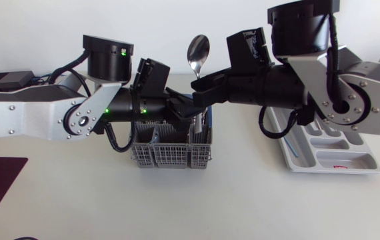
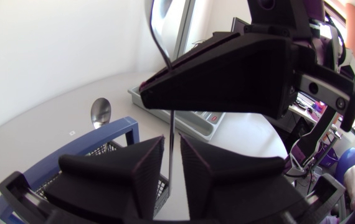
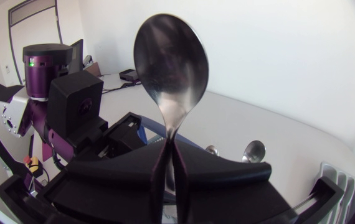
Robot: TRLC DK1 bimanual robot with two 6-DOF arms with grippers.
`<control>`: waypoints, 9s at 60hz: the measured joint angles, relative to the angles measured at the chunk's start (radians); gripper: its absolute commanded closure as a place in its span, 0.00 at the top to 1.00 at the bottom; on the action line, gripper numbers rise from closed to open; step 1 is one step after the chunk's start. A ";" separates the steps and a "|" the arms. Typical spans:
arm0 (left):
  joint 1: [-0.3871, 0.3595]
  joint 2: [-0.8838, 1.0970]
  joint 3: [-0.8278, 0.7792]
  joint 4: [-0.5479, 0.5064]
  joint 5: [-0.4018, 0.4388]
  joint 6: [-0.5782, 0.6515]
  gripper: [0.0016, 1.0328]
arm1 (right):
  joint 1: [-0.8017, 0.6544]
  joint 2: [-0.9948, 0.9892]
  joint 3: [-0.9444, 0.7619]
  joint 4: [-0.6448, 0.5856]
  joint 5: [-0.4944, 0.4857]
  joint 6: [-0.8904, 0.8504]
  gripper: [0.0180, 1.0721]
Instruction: Sort the cutlery from the basket into the organizer compartments.
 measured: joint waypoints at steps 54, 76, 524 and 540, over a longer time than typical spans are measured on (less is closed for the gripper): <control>0.053 -0.173 0.007 -0.125 -0.285 0.093 0.89 | -0.689 -0.034 -0.014 -0.212 -0.255 -0.200 0.06; 0.009 -0.202 0.004 -0.156 -0.388 0.198 0.89 | -0.912 0.338 0.259 -0.315 -0.220 -0.320 0.06; 0.570 -0.350 0.073 -0.130 0.455 -0.263 0.94 | 0.283 0.085 0.080 -0.306 0.099 -0.262 0.06; 0.611 -0.350 0.077 -0.204 0.357 -0.174 0.94 | 0.103 -0.110 0.002 -0.376 0.100 -0.262 0.06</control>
